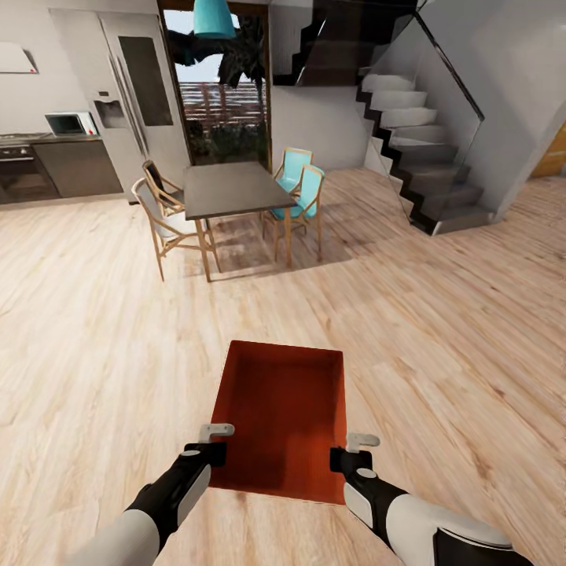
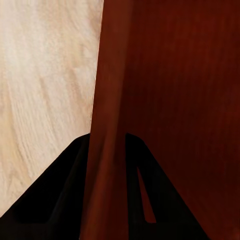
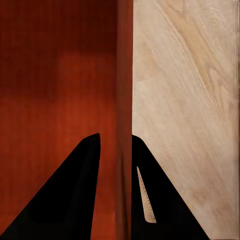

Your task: Move the two storage containers from the living room to the garage. In the garage, place one container on the floor and stack the other container on top of it (either order is fine).

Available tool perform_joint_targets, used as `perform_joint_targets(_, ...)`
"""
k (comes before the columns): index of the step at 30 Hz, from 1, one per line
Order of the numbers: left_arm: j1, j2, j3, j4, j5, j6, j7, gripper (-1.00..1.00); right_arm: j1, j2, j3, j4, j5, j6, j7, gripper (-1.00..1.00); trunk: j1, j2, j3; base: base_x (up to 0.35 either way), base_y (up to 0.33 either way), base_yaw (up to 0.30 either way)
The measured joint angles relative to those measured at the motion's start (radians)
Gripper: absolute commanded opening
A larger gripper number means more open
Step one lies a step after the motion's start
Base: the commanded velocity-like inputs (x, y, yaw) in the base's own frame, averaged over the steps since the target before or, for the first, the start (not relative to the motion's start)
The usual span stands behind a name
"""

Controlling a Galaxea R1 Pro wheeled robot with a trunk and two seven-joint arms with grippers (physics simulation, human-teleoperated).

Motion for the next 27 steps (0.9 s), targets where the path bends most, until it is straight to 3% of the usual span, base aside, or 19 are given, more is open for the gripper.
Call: perform_joint_targets(27,0.000,0.001,0.000,0.000,0.000,0.000,-0.001,-1.00,0.000,0.002,0.001,0.002,-0.001,0.000,0.000,-1.00,0.000,0.000,0.000,0.320,0.000,-0.256)
